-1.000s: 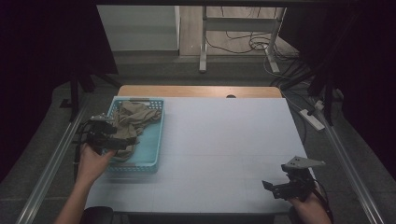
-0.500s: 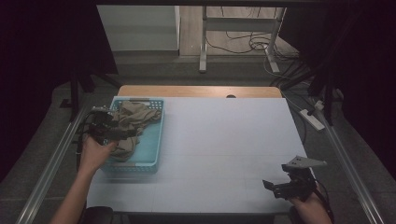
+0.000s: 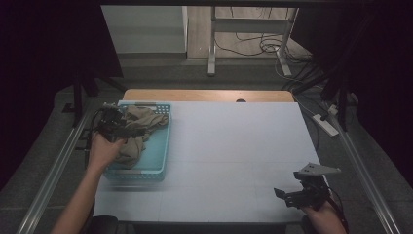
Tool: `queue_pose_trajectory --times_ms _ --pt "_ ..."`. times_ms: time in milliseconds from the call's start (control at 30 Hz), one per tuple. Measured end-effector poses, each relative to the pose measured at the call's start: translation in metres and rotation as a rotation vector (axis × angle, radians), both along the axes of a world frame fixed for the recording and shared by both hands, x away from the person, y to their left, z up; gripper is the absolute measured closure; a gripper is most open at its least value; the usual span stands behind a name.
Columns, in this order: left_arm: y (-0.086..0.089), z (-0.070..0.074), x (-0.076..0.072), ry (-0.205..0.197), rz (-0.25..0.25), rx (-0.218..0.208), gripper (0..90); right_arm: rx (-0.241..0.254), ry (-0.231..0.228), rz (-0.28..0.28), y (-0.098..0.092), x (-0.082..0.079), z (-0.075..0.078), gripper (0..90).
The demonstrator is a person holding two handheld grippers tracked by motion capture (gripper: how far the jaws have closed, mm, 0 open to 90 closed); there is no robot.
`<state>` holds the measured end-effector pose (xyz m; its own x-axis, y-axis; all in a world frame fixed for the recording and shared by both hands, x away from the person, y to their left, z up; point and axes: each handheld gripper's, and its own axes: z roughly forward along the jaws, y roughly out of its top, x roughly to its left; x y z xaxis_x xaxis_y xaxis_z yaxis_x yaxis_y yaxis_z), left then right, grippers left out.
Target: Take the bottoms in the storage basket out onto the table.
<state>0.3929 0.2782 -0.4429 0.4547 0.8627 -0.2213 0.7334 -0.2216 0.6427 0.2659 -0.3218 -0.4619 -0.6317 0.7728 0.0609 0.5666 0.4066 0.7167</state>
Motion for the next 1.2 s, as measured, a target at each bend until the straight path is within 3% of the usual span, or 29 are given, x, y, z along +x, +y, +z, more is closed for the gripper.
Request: queue_pose_trajectory --times_ms 900,1200 --pt "0.014 0.0 0.046 0.005 0.06 -0.01 0.0 0.003 0.01 0.009 0.0 0.001 0.0 1.9" --pt "0.016 -0.01 0.063 0.058 0.084 0.054 0.0 0.002 0.012 0.013 0.0 0.001 0.0 1.9"
